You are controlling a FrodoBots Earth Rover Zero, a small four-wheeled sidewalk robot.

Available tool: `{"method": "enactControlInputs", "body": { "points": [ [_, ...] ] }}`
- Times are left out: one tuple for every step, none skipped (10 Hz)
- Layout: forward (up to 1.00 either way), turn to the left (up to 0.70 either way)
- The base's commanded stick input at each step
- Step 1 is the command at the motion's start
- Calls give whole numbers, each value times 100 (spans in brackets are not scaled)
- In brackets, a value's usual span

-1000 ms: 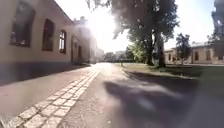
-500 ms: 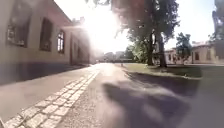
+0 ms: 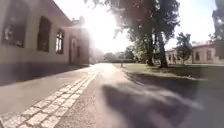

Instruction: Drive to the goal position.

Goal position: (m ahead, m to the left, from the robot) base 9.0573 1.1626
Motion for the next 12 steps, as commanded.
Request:
{"method": "enactControlInputs", "body": {
  "points": [
    [60, 0],
    [60, 0],
    [60, 0],
    [60, 0],
    [60, 0],
    [60, 0],
    [60, 0],
    [60, 0],
    [60, 0],
    [60, 0],
    [60, 0],
    [60, 0]
  ]
}}
